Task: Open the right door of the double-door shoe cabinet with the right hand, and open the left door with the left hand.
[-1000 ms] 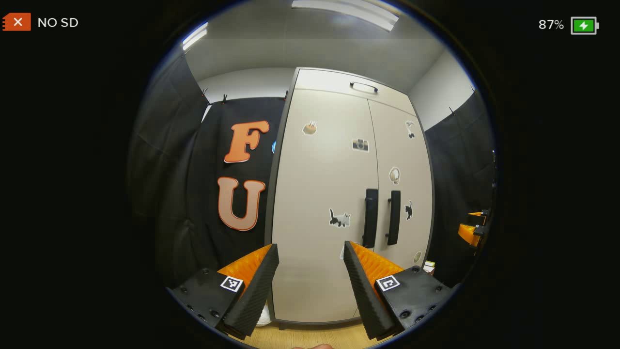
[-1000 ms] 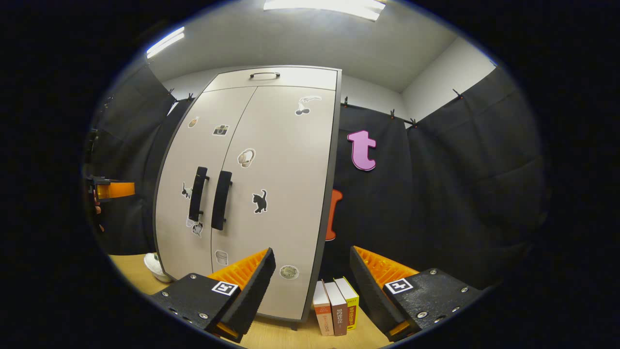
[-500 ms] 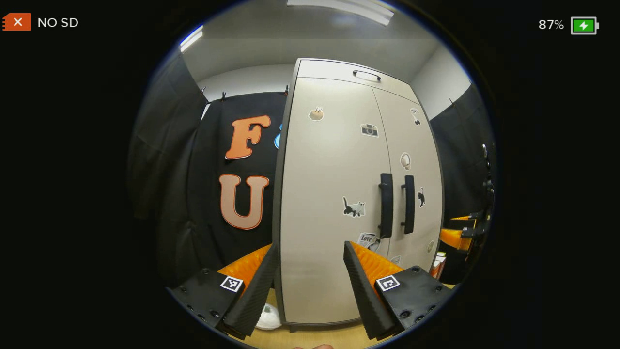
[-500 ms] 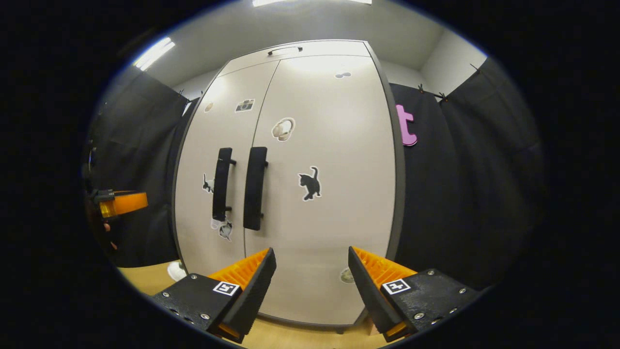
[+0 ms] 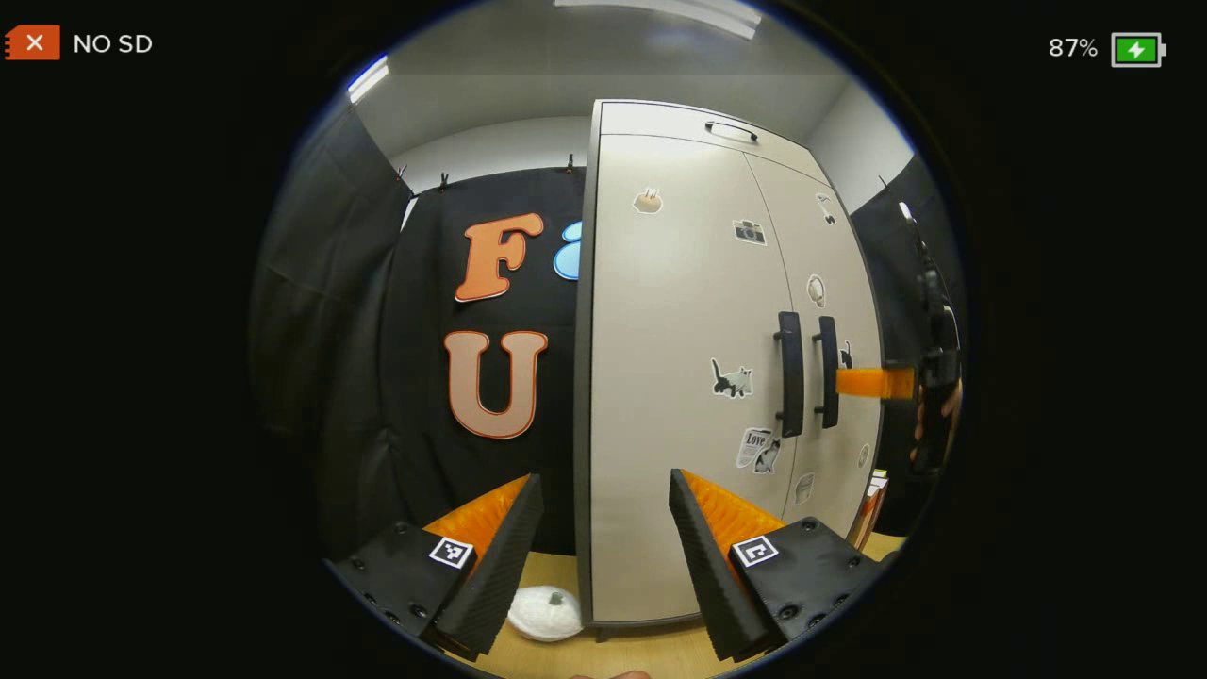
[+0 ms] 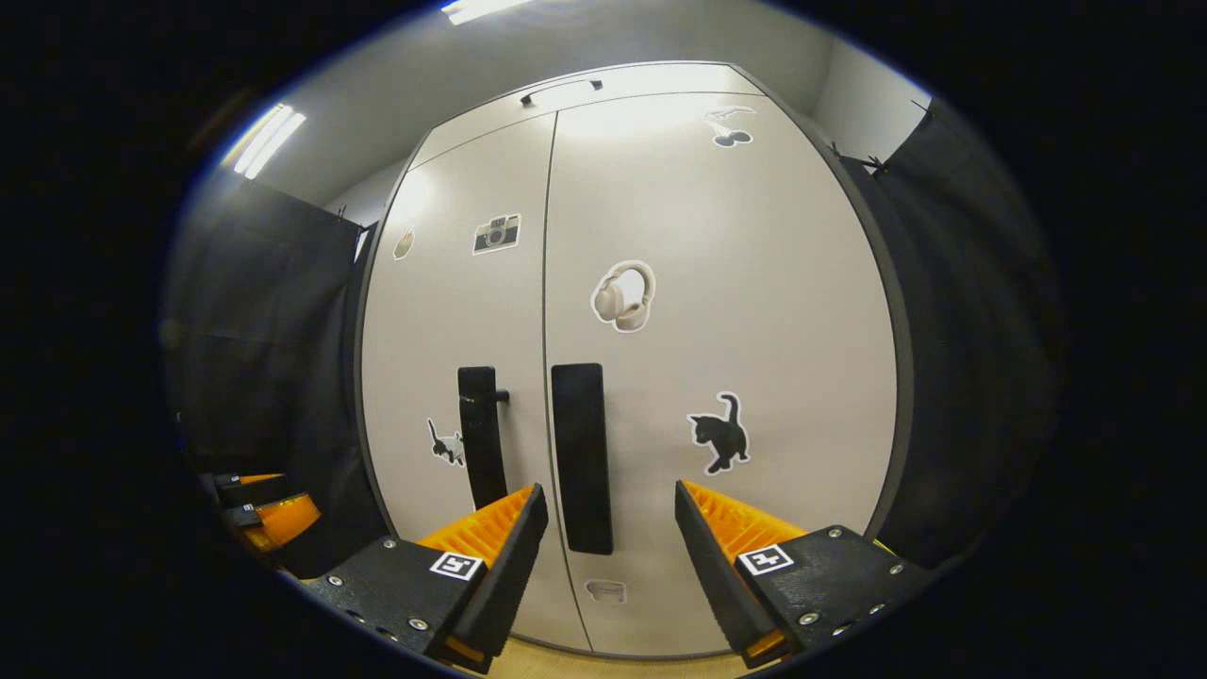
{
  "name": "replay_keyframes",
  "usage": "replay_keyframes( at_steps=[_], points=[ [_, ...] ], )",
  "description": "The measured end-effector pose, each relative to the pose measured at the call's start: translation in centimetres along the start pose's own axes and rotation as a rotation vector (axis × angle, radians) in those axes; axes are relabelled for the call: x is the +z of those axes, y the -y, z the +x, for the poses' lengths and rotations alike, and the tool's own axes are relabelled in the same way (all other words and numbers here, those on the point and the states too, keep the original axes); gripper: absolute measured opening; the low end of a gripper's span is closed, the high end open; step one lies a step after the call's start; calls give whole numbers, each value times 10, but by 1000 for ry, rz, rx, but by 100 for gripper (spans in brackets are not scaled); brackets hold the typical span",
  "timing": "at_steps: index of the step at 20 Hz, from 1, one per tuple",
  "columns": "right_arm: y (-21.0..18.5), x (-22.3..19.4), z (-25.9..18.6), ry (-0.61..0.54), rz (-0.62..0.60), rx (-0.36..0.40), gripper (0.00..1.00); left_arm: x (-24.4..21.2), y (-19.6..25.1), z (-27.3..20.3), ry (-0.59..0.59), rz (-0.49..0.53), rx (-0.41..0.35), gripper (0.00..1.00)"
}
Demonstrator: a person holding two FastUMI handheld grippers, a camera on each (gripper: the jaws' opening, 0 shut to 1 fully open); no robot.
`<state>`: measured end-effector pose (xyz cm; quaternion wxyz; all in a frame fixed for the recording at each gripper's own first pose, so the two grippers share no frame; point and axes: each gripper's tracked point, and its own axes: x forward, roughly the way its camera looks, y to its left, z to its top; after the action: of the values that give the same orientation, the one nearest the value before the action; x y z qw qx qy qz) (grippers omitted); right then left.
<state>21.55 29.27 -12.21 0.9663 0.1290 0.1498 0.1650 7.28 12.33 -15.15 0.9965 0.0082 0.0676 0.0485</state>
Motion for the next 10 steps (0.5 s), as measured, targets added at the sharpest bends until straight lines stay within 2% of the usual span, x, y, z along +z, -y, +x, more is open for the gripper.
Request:
replay_keyframes(
  at_steps=[1,3,6,10],
  points=[
    [-2,1,6,-13,0,-17,82,-1,-2,-2,-3,1,-1,82],
    [-2,0,19,-35,-11,-53,71,-1,-9,-6,-3,4,2,82],
    [0,-2,33,-51,-9,-99,64,-1,-19,-12,-8,8,10,82],
    [-8,2,35,-64,-22,-107,46,-6,-31,-18,-25,-4,21,82]
  ],
)
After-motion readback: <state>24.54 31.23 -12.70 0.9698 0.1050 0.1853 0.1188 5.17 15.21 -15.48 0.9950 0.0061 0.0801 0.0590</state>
